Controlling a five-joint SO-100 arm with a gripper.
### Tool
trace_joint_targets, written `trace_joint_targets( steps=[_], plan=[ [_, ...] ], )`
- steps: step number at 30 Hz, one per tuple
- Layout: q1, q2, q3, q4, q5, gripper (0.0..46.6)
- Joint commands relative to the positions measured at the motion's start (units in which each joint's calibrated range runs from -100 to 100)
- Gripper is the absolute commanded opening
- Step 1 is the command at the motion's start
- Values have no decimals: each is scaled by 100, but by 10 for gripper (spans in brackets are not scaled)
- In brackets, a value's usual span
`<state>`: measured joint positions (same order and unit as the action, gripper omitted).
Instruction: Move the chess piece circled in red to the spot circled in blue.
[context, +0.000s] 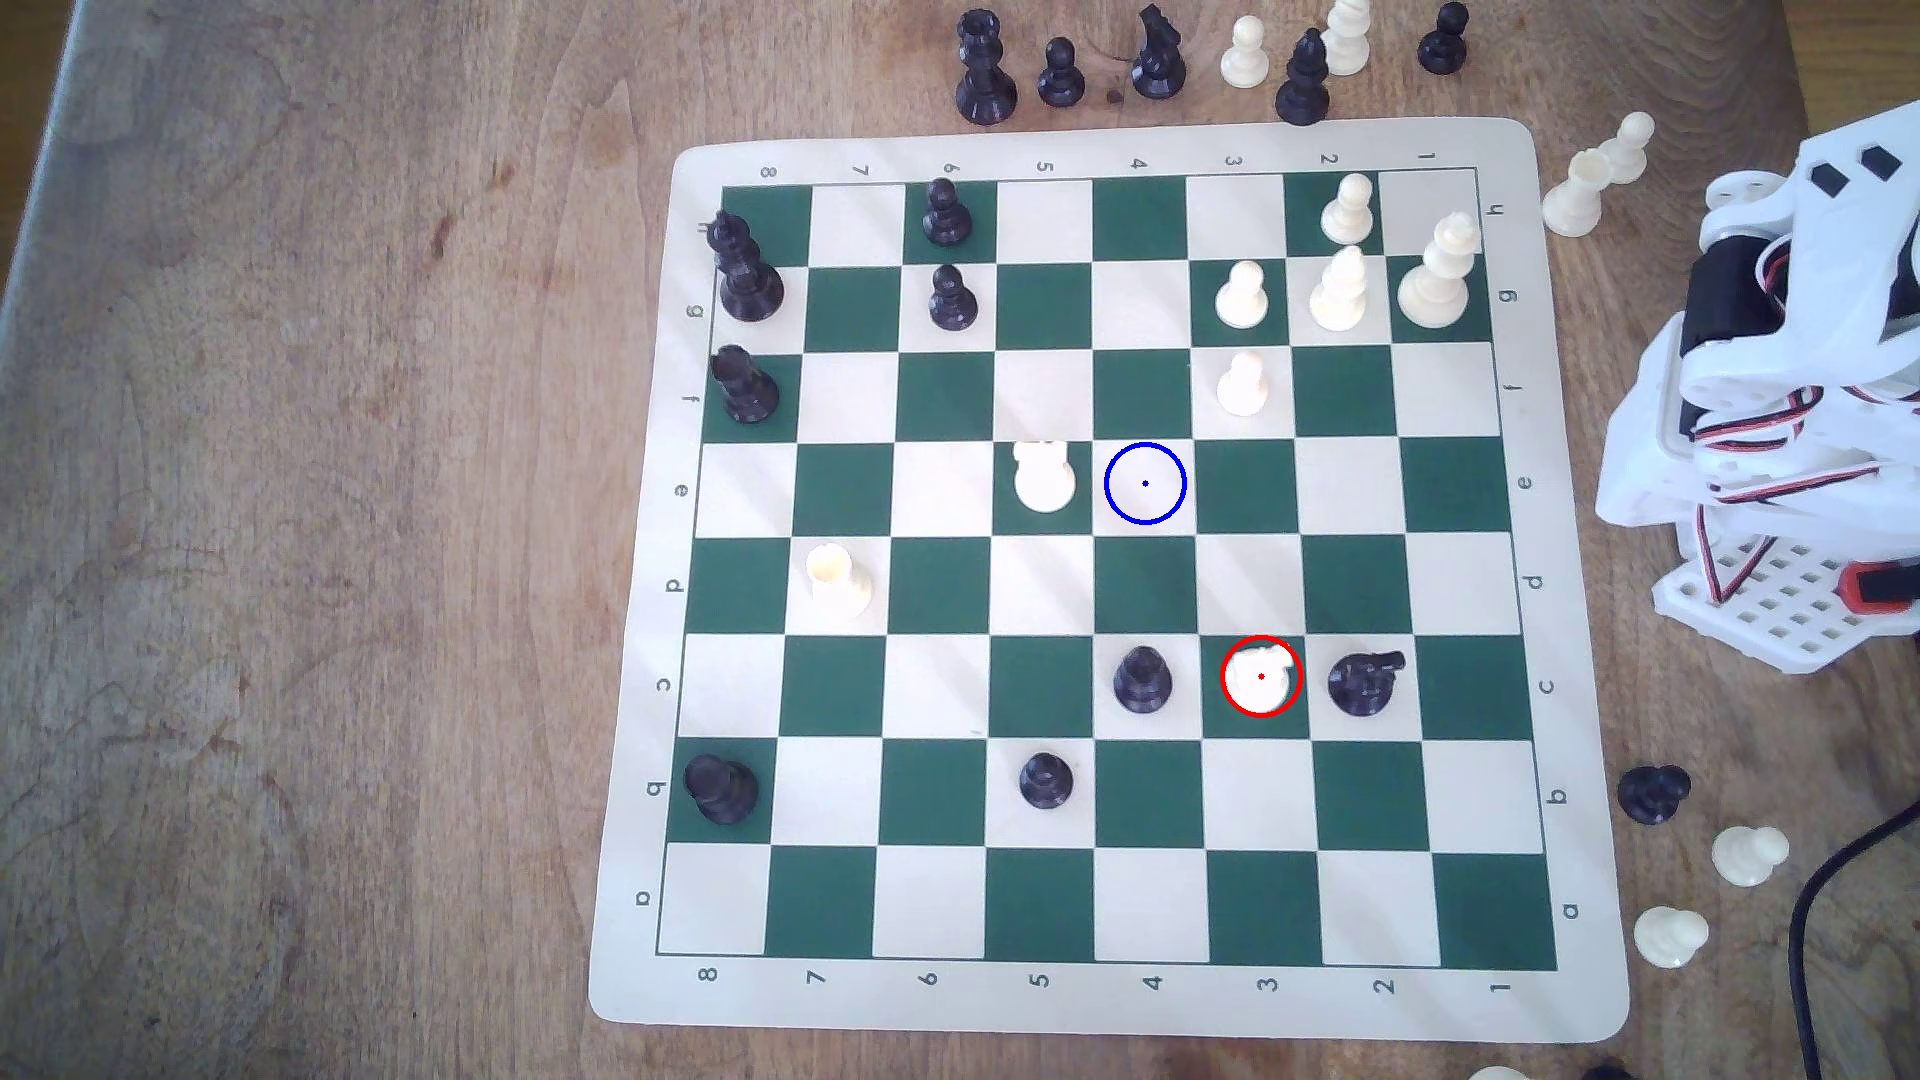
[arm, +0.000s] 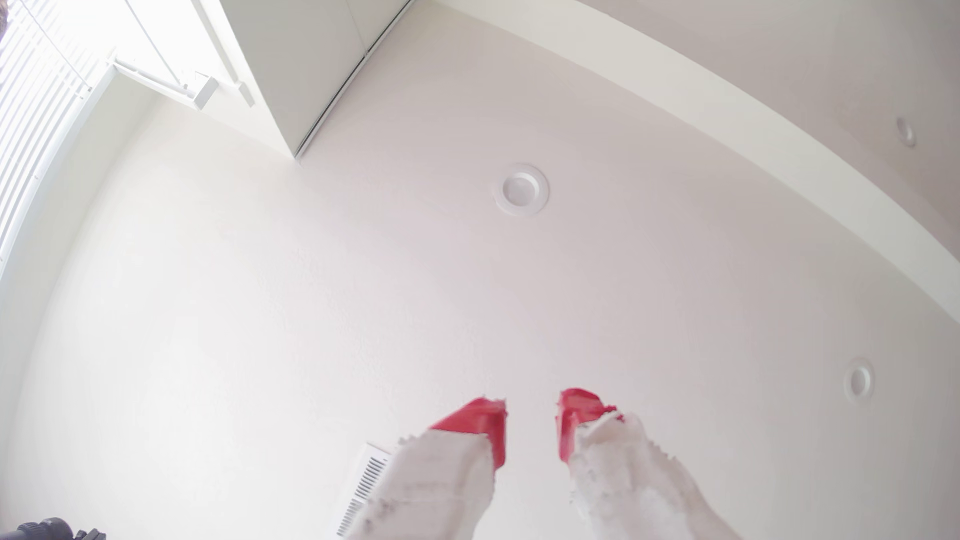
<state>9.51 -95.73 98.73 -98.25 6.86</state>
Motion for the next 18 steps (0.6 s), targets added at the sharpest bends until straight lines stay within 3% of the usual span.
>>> trace_joint_targets(
  steps=[1,4,10,18],
  plan=[
    [38,-3,117,-151,10,54],
    [-118,-3,117,21,10,53],
    [-1135,-3,-272,2601,10,48],
    [-1229,-3,-1324,6778,-24,46]
  ],
)
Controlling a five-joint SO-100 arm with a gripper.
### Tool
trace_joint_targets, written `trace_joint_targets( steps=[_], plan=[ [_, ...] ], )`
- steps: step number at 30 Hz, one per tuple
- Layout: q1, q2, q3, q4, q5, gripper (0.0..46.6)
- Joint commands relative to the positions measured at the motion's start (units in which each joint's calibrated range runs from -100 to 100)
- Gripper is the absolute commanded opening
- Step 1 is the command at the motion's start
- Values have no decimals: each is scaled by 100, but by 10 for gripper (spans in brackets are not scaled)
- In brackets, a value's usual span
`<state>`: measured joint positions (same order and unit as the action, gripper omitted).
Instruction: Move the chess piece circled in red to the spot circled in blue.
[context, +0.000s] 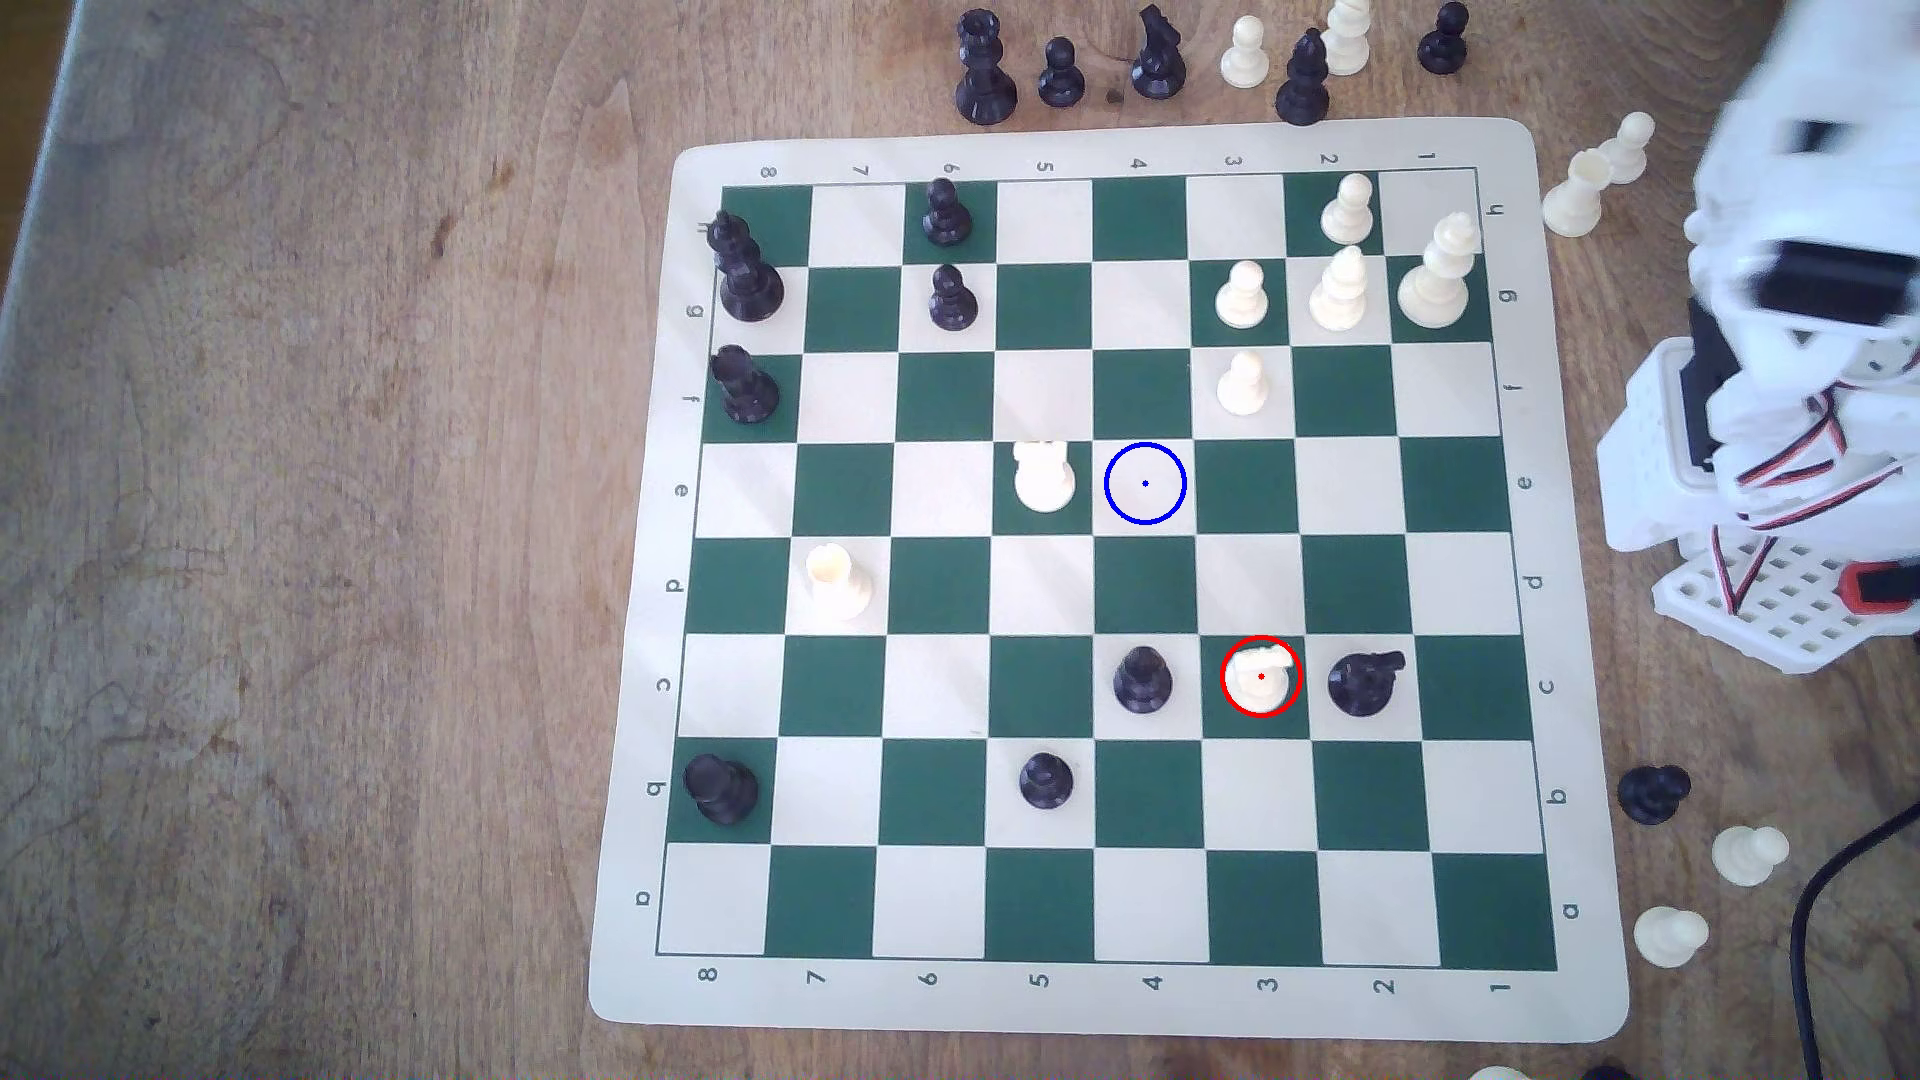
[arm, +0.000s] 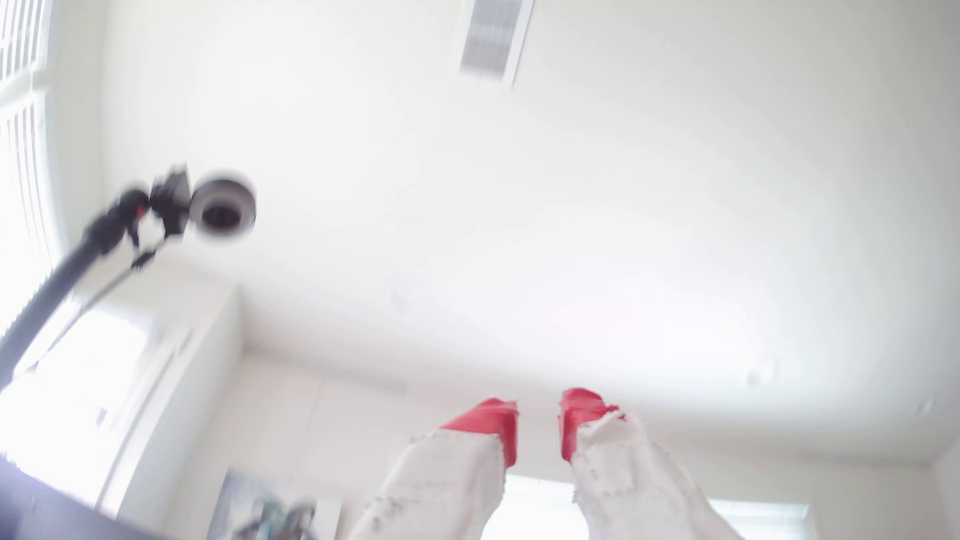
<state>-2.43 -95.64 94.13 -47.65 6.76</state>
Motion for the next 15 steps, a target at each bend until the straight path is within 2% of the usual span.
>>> trace_joint_targets(
  steps=[1,5,14,15],
  plan=[
    [-26,-11,-981,2054,-15,46],
    [114,-11,-1715,4290,-20,46],
    [-3,14,-2785,8295,-34,51],
    [-50,65,-2894,8614,-171,52]
  ],
)
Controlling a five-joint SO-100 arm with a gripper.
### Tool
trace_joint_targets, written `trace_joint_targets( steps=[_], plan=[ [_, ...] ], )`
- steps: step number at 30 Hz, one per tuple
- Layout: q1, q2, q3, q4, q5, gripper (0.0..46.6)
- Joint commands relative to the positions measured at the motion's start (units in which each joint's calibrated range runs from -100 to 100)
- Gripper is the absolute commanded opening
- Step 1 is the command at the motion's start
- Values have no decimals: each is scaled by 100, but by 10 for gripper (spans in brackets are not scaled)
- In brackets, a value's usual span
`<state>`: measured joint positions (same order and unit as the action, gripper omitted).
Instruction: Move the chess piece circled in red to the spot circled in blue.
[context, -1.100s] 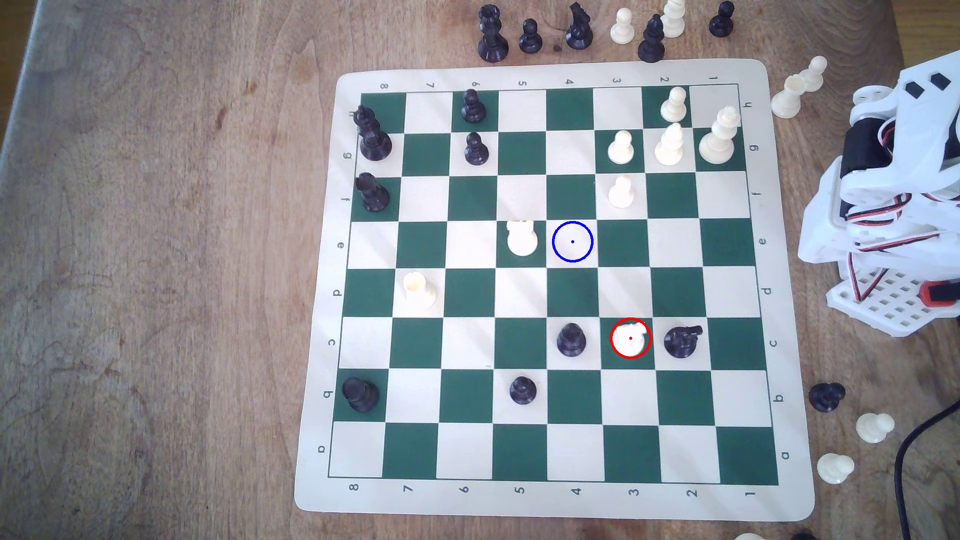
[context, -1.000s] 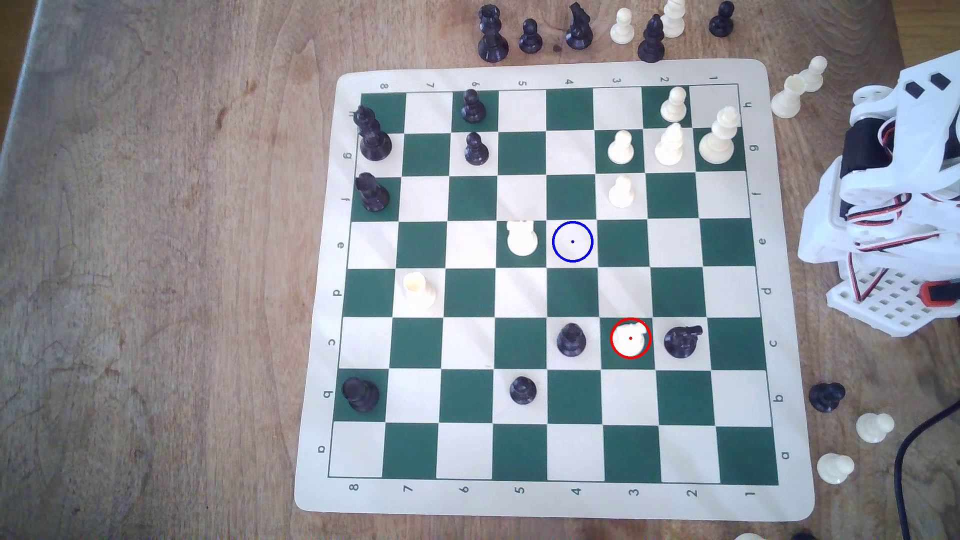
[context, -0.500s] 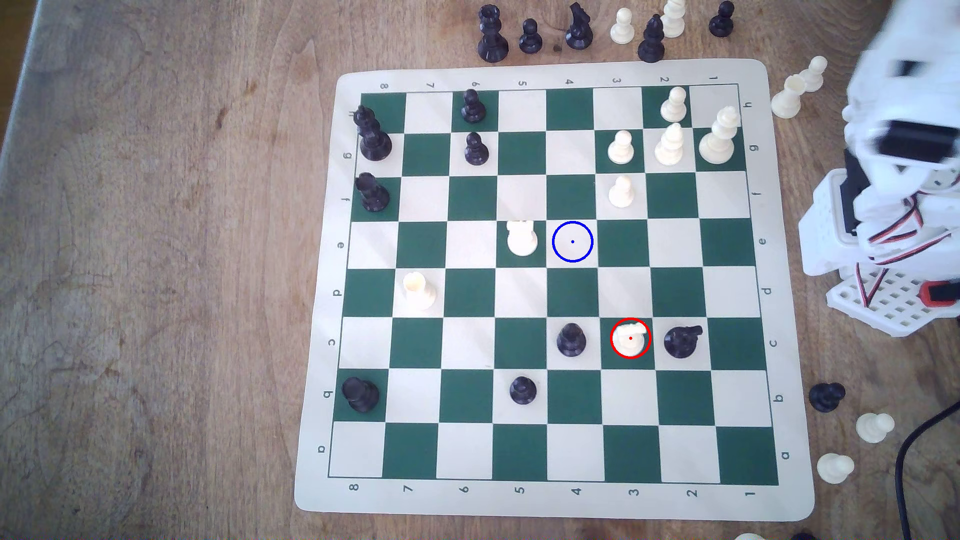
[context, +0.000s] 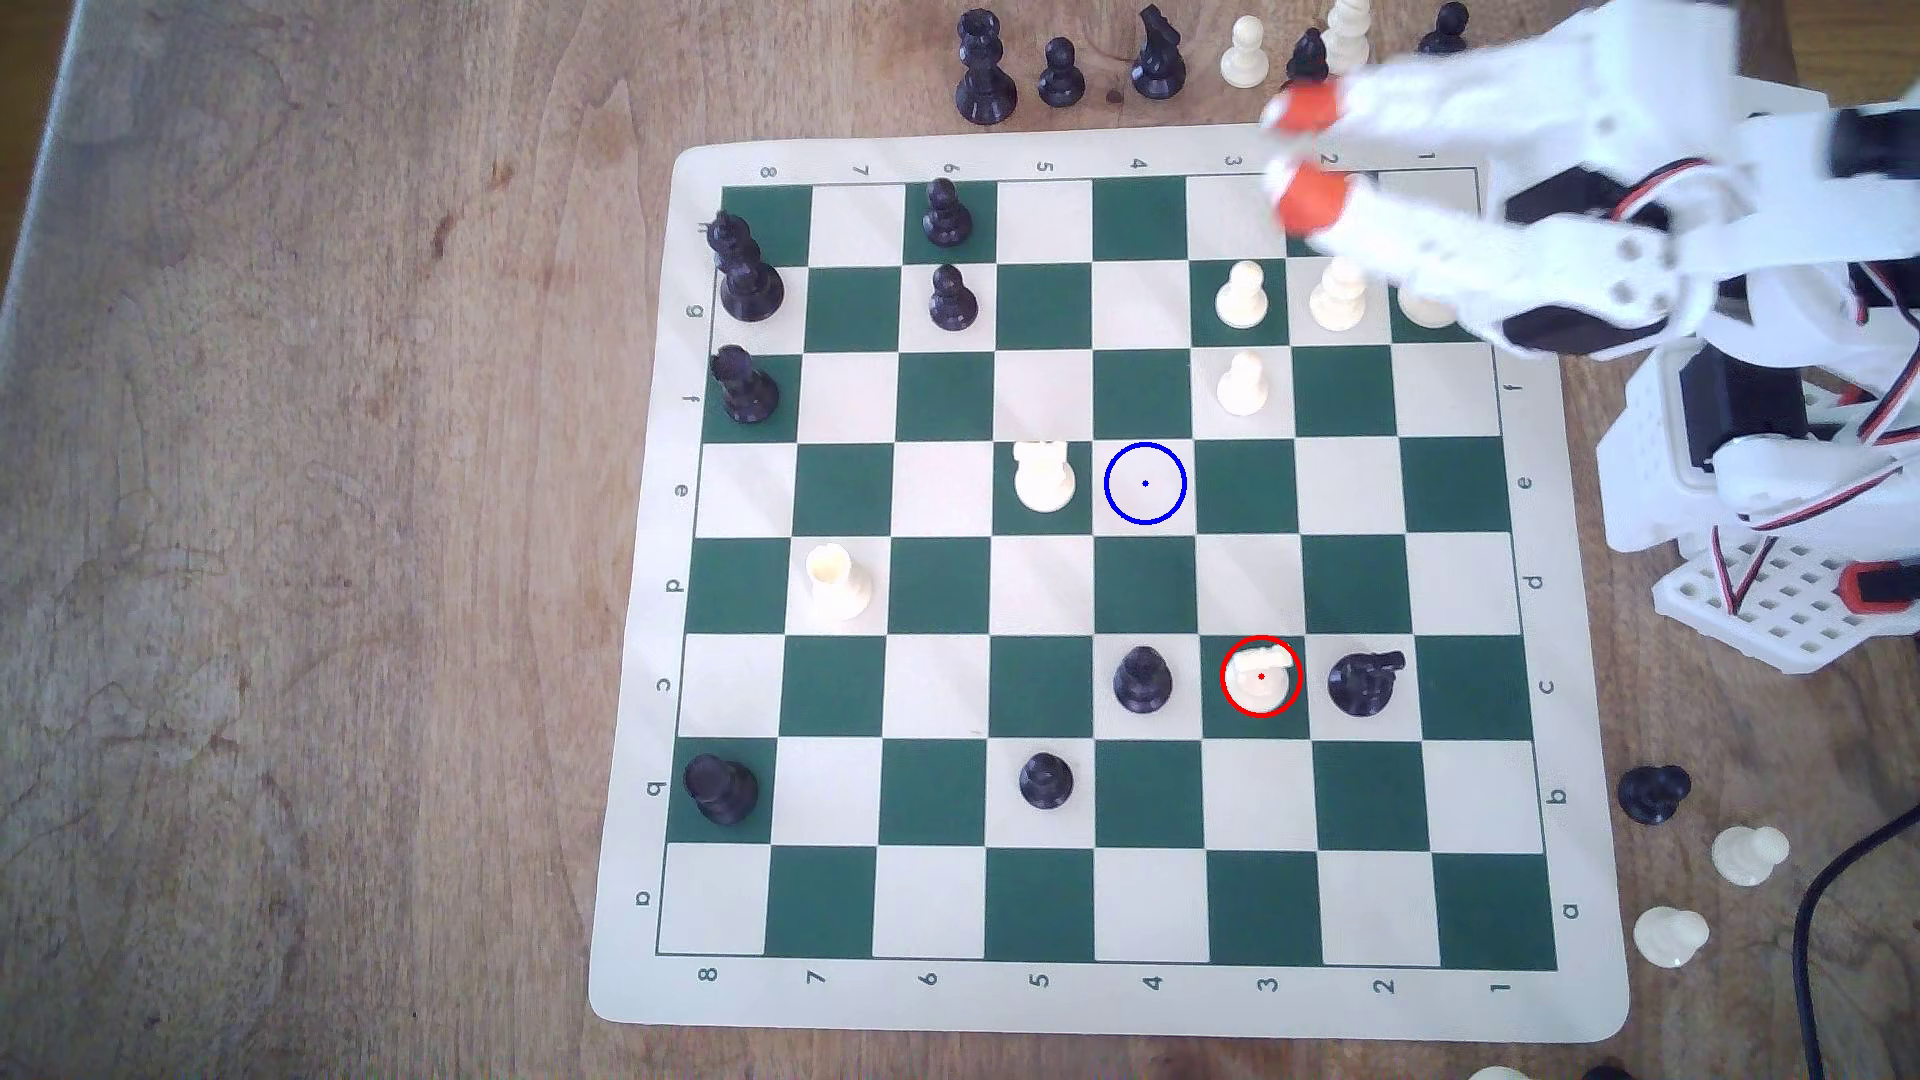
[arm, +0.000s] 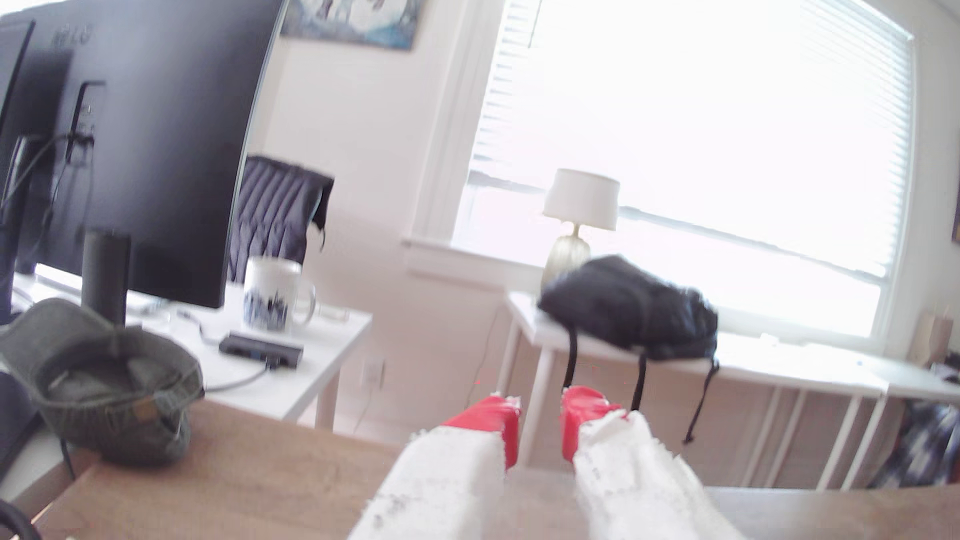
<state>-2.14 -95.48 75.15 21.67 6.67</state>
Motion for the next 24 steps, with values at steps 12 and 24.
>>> trace_joint_targets(
  steps=[12,24],
  plan=[
    [-1167,1653,-1594,3754,-366,198],
    [-1456,3911,-2120,4352,-303,198]
  ],
)
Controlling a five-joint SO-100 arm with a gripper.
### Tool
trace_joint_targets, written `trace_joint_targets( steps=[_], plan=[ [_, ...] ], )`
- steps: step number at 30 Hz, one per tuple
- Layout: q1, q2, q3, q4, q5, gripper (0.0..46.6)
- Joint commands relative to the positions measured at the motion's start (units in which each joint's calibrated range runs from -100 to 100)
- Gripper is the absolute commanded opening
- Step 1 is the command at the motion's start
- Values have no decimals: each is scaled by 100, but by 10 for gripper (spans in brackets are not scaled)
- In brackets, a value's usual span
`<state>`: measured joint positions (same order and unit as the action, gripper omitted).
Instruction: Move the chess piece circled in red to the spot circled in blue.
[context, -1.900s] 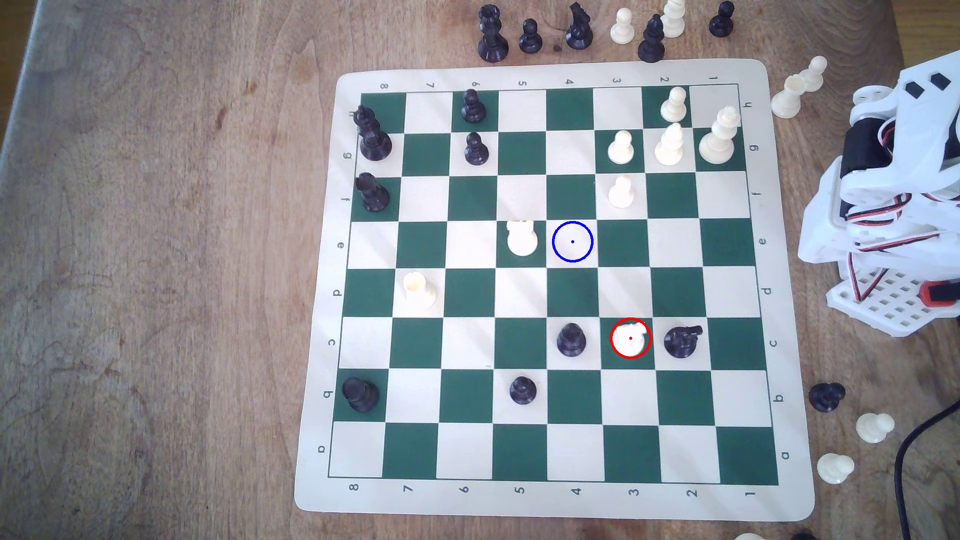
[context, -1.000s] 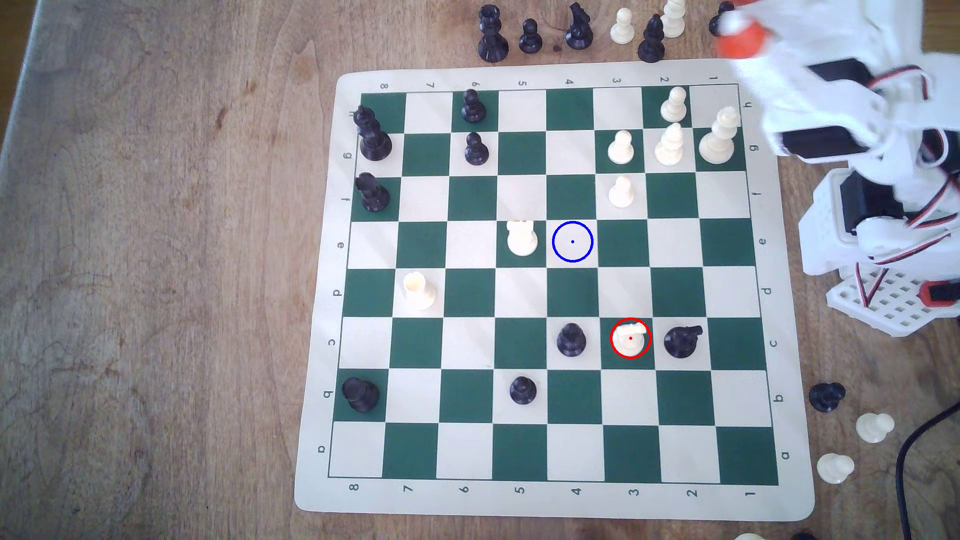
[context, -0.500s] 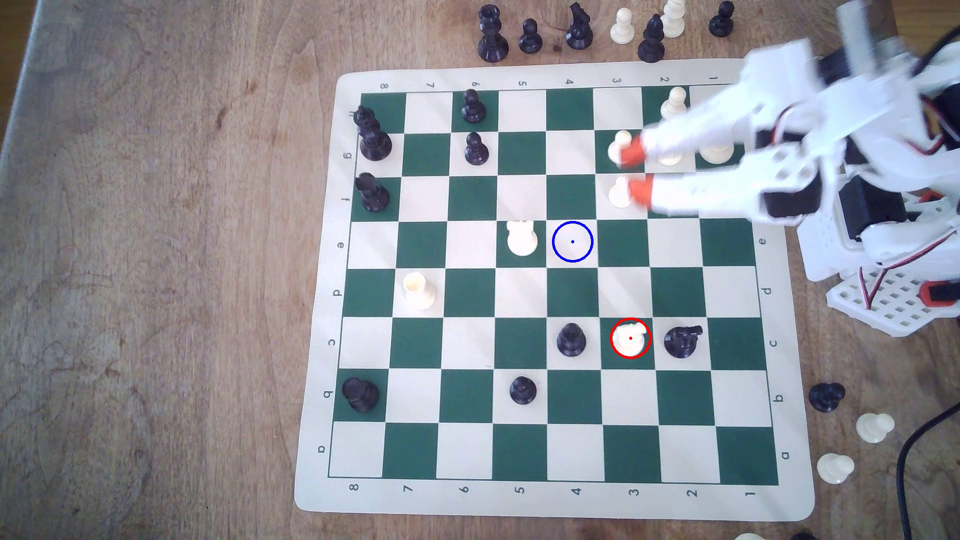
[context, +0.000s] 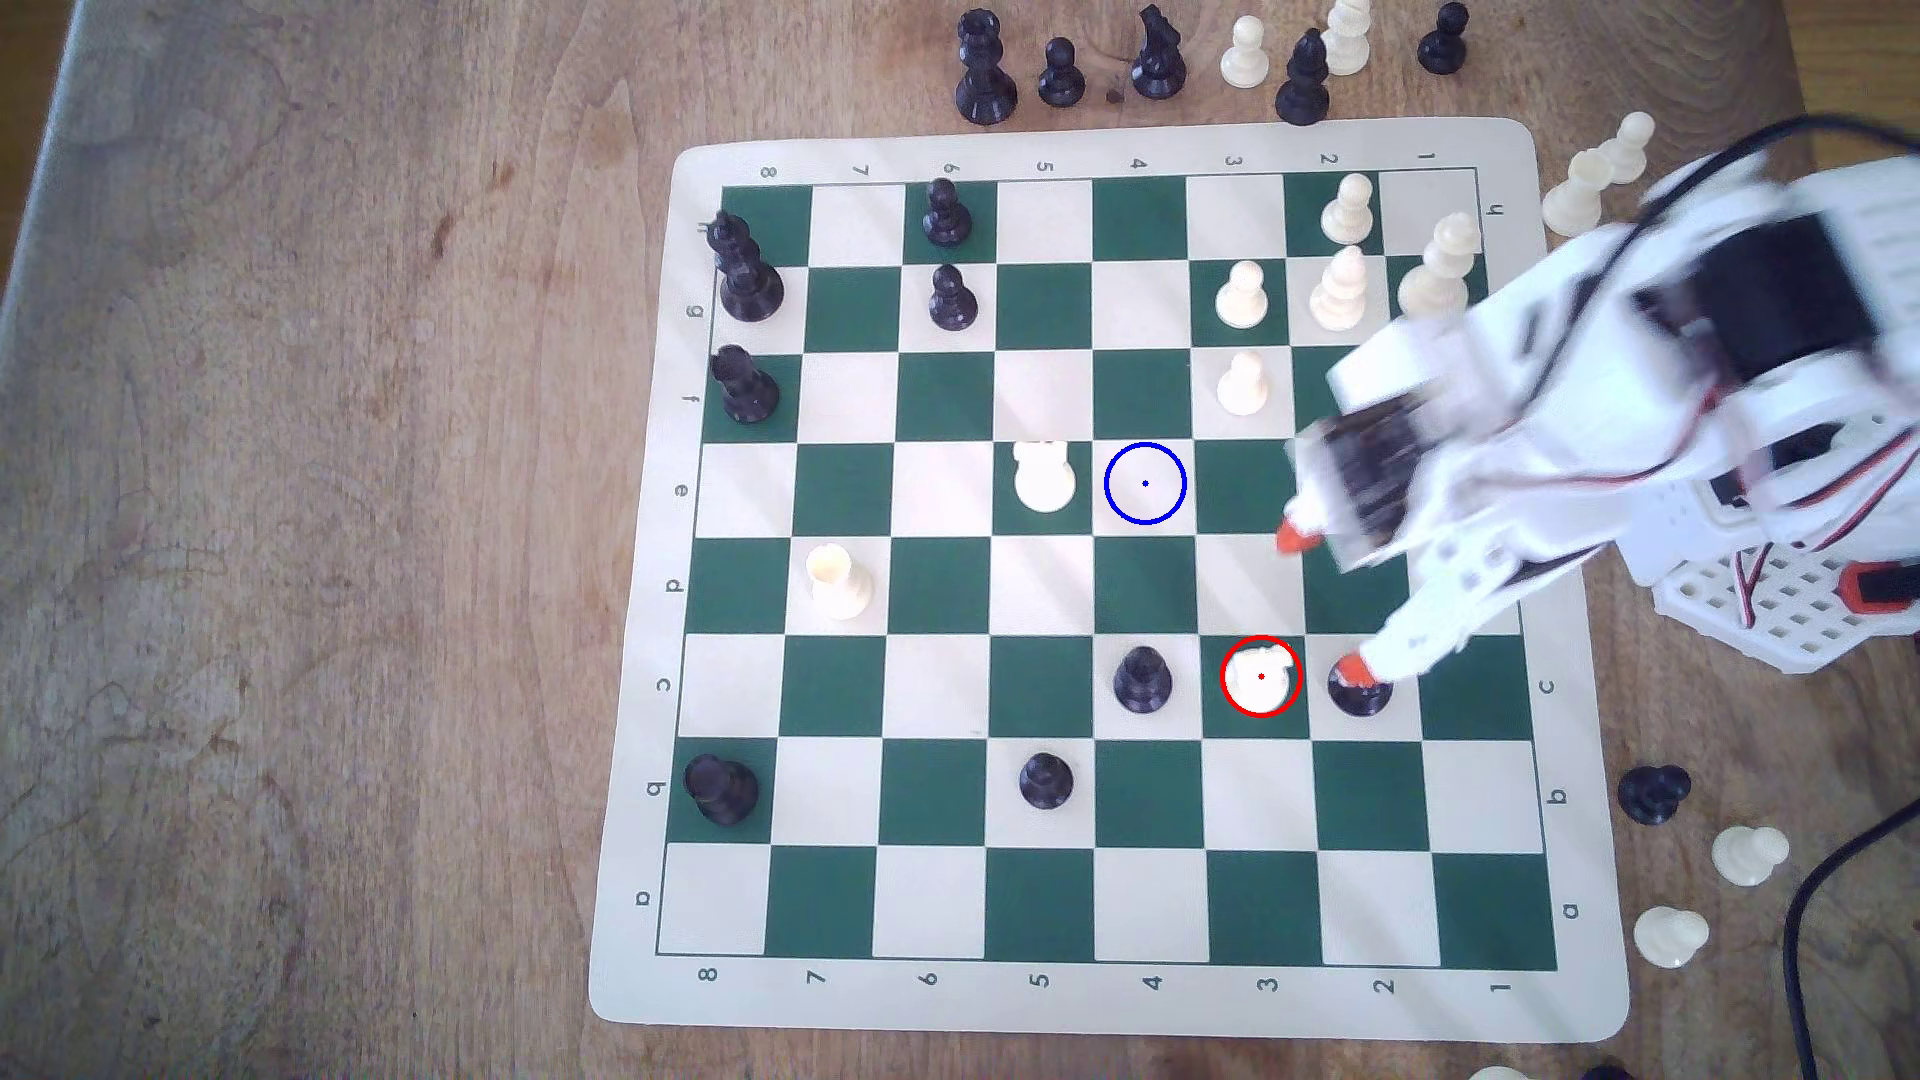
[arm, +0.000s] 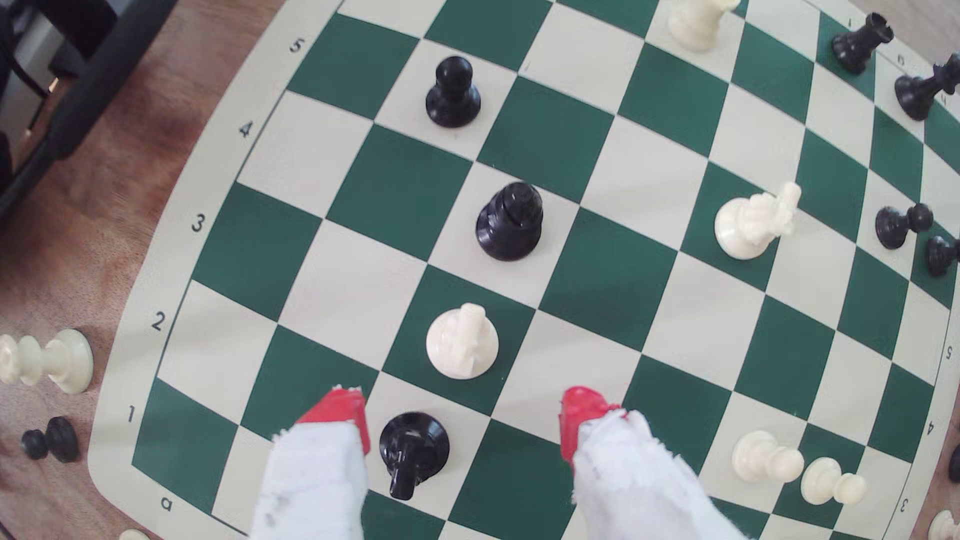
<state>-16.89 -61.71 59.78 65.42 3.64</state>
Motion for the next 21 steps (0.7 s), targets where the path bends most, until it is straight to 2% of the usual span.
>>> trace_joint_targets(
  steps=[1,5,10,21],
  plan=[
    [3,780,-647,-39,-39,189],
    [-75,1281,-774,-227,-239,175],
    [-122,1833,-783,-637,-366,159],
    [-216,2716,-820,-1218,-498,130]
  ],
)
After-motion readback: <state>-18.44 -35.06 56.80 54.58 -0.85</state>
